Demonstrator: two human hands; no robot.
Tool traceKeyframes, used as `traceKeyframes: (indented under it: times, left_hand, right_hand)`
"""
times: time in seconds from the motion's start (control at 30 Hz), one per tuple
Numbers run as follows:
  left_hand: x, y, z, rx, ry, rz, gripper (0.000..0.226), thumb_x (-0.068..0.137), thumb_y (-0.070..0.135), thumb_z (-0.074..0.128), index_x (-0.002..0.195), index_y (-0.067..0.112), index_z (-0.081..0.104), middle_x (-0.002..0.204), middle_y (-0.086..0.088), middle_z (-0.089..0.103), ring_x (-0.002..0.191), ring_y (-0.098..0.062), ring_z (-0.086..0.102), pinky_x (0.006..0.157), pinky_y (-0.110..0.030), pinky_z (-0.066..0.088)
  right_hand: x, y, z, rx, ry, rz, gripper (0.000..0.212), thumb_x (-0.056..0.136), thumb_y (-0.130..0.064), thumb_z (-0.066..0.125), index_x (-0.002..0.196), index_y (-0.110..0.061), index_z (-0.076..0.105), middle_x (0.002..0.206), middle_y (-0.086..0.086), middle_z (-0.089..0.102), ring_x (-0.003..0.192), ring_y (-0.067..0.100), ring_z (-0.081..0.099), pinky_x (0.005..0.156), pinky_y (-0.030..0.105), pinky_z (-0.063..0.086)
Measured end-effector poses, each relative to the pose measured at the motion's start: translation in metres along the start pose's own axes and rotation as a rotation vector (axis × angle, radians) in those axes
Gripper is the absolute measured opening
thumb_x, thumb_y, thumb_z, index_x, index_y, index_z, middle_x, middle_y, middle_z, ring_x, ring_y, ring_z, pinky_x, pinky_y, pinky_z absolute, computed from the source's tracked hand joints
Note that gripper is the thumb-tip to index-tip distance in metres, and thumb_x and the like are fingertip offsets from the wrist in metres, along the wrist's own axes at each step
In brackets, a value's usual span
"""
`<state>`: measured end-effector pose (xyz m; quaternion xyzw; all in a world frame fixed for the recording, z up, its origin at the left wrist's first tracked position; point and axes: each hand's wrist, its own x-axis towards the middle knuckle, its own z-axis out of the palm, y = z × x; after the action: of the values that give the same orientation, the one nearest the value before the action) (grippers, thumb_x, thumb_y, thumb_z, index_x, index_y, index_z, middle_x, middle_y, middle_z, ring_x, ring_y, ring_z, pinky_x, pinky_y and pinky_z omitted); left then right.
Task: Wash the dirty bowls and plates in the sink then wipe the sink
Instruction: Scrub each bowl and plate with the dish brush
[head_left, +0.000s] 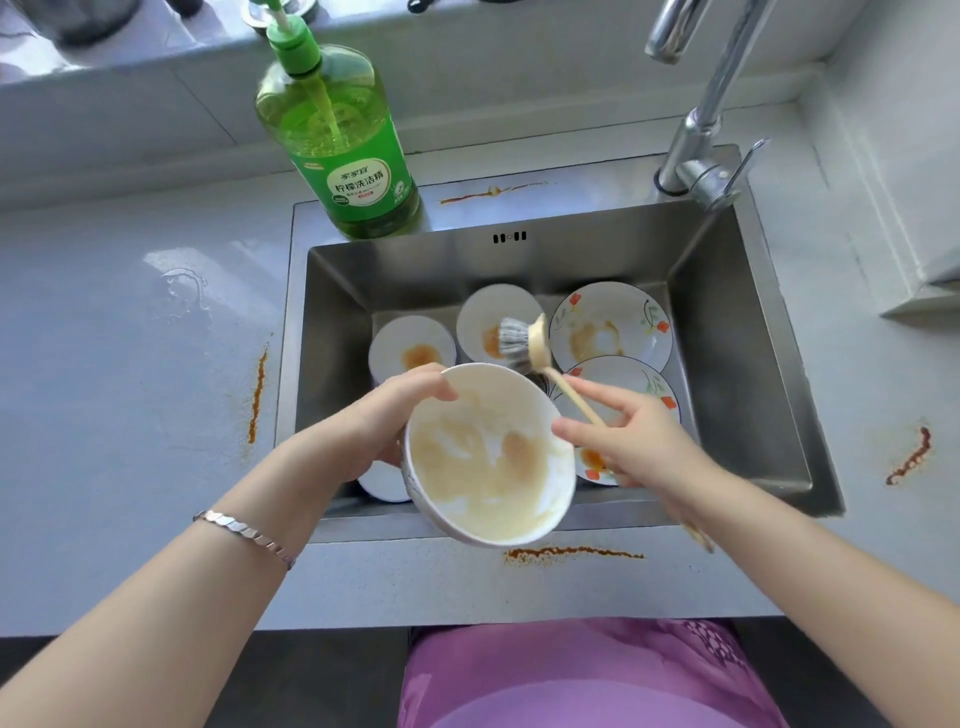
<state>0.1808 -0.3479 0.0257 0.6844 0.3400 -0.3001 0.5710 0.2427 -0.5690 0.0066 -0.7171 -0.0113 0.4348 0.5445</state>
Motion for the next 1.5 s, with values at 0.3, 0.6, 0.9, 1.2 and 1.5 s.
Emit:
traceKeyframes:
  times: [0.3,0.6,0.9,1.2,1.5]
  left_hand:
    - [0.002,0.018,0.009,-0.154,0.181,0.192,0.04,0.063,0.047,0.059,0.093,0.022,0.062,0.095,-0.006,0.065,0.089,-0.023,0.062,0.082,-0.04,0.049]
    - [-0.028,-0.013,0.04,-0.477,0.4,0.523,0.053,0.057,0.053,0.061,0.106,0.034,0.052,0.106,0.011,0.065,0.096,-0.009,0.062,0.08,-0.034,0.053]
    - [-0.026,-0.016,0.044,-0.491,0.41,0.615,0.06,0.061,0.046,0.065,0.116,0.043,0.043,0.124,-0.006,0.054,0.108,-0.013,0.06,0.089,-0.031,0.051]
    - [-0.01,-0.01,0.089,-0.594,0.606,0.762,0.065,0.075,0.021,0.061,0.13,0.037,0.031,0.128,0.01,0.045,0.106,0.009,0.054,0.083,-0.01,0.046]
    - [-0.007,0.002,0.026,-0.188,0.642,0.523,0.056,0.071,0.026,0.043,0.122,0.047,0.049,0.11,0.019,0.055,0.103,-0.004,0.052,0.088,-0.031,0.047]
  right_hand:
    - [0.005,-0.001,0.015,0.195,0.133,-0.003,0.048,0.084,-0.006,0.061,0.091,-0.054,0.061,0.065,0.012,0.052,0.061,0.026,0.028,0.054,0.033,0.028]
    - [0.006,-0.008,0.024,0.338,0.263,-0.034,0.049,0.081,-0.008,0.069,0.118,-0.038,0.06,0.071,0.017,0.068,0.065,0.022,0.065,0.064,0.035,0.058]
    - [0.007,-0.017,0.028,0.407,0.342,0.016,0.053,0.084,-0.003,0.063,0.127,-0.031,0.055,0.048,-0.002,0.048,0.031,0.006,0.024,0.033,0.016,0.027]
    - [0.009,-0.023,0.044,0.52,0.369,0.063,0.054,0.084,-0.004,0.061,0.129,-0.034,0.053,0.045,-0.007,0.04,0.041,0.01,0.016,0.034,0.016,0.02]
    - [-0.013,-0.029,-0.019,-0.202,0.24,-0.298,0.036,0.095,-0.014,0.048,0.114,-0.043,0.058,0.051,-0.008,0.044,0.042,0.004,0.039,0.047,0.008,0.032]
